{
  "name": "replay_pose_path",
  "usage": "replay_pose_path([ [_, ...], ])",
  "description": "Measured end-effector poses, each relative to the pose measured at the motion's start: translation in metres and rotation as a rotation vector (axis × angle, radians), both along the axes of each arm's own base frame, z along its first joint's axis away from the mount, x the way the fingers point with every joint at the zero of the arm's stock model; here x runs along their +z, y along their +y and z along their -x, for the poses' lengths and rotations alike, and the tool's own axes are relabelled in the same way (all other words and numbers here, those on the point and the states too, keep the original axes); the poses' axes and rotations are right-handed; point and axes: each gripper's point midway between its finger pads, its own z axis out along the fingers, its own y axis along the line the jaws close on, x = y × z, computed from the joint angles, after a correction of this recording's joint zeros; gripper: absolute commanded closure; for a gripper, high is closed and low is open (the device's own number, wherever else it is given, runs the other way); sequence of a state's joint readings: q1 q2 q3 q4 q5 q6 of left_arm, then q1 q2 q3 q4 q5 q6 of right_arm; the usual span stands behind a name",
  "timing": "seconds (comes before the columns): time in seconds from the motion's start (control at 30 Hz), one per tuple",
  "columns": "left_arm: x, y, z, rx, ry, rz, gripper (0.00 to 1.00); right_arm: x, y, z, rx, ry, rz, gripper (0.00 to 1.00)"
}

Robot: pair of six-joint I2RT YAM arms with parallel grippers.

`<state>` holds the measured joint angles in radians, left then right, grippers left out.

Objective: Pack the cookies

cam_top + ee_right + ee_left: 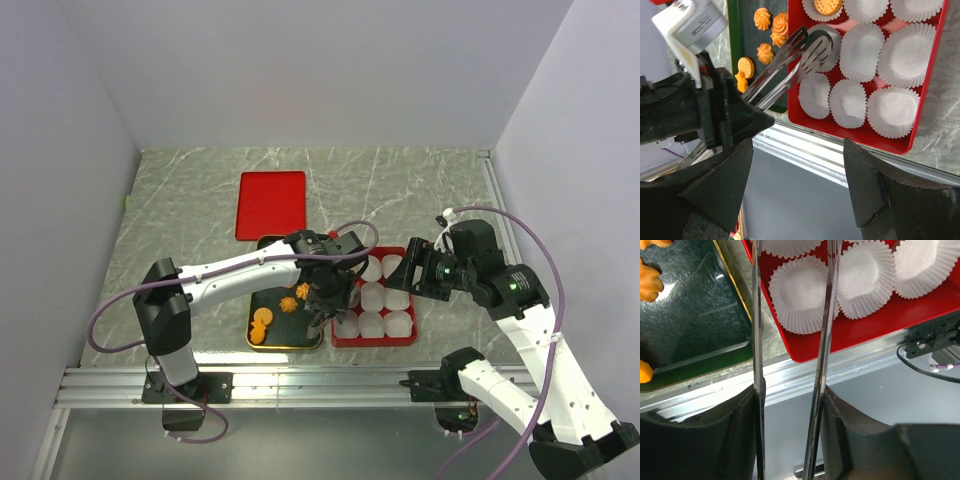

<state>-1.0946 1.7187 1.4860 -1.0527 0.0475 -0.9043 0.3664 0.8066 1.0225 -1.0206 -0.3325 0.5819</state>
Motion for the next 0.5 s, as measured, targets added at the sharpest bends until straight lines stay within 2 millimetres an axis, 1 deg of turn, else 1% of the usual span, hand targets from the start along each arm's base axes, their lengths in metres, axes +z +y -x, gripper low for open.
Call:
replay_pose_path([
  [0.13,0.0,-0.001,-0.002,0.002,-0.006,-0.005,0.47,-0.001,0.001,0.001,0.008,-0.002,0.006,0.21],
  [0.4,0.013,-0.008,-0.009,0.007,-0.036,0.022,0.46,-0.002,0.002,0.001,0.014,0.002,0.014,0.21],
  [0.5,0.022,-0.009,-0.01,0.01,-0.042,0.026,0.46,-0.003,0.002,0.0,0.015,0.004,0.016,0.21],
])
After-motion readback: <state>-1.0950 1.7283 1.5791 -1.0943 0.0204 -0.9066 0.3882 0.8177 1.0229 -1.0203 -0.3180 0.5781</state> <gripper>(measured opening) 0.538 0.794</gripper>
